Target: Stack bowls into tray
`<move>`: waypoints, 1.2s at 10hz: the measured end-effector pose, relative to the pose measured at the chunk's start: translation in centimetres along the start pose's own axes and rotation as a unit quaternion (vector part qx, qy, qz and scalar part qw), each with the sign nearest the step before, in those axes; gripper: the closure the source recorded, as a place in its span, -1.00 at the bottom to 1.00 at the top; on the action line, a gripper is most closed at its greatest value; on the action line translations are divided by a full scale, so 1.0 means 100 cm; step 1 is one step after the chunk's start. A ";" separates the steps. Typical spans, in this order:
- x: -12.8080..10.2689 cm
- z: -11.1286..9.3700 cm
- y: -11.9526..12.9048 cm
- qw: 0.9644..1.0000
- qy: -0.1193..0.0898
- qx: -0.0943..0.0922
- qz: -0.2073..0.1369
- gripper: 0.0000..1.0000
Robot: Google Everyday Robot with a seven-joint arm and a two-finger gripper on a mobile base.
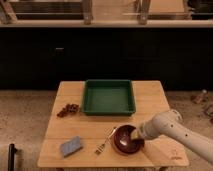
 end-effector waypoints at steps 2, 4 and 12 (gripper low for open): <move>0.000 0.000 0.001 1.000 0.004 -0.001 0.004 1.00; 0.000 -0.002 0.001 1.000 0.003 -0.001 0.003 1.00; -0.001 -0.002 0.001 1.000 0.004 -0.001 0.003 1.00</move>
